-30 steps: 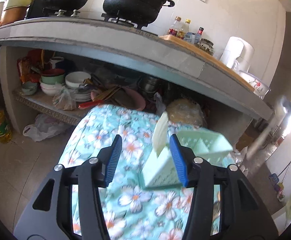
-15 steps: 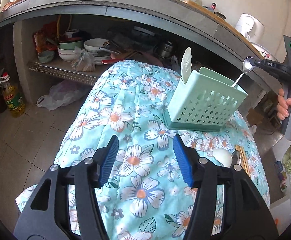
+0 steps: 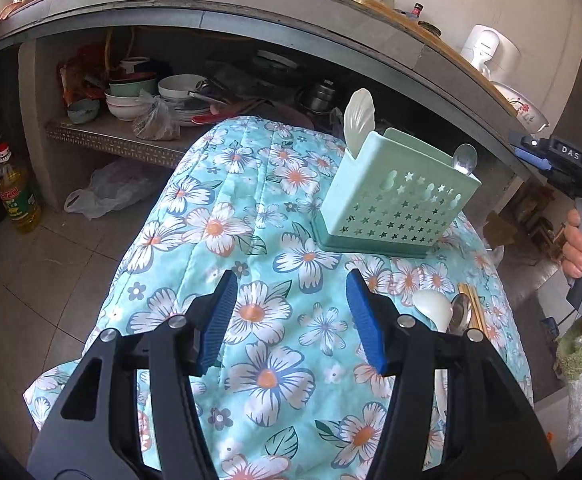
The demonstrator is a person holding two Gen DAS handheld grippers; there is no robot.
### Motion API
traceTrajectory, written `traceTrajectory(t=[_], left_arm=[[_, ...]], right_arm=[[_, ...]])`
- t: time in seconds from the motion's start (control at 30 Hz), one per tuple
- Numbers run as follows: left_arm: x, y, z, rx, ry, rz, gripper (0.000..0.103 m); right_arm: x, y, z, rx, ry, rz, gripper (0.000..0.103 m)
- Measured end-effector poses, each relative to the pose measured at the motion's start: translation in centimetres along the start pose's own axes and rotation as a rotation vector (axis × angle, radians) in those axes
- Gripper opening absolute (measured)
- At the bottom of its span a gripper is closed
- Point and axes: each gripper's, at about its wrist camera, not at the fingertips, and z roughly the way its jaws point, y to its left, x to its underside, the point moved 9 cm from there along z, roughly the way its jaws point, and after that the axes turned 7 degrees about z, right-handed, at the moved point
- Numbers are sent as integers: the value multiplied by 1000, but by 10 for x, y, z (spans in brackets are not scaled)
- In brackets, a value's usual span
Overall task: Organize utensils
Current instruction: 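Move the left tool to the white ladle and grasp its handle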
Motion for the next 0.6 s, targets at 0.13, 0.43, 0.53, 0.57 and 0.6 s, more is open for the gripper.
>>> traceTrajectory(t=[0.13, 0.43, 0.53, 0.57, 0.6], left_arm=[[-2, -21, 1, 47, 7, 55, 54], [13, -138, 32, 187, 114, 415, 63], [30, -175, 52, 196, 165, 536, 63], [35, -183, 58, 187, 182, 560, 63], [41, -190, 67, 181, 206, 582, 63]], right_arm=[[27, -13, -32, -28, 10, 66, 41], [125, -51, -57, 45, 131, 179, 41], [146, -67, -57, 60, 158, 233, 41], [151, -71, -57, 62, 164, 247, 41], [155, -75, -58, 67, 165, 259, 41]])
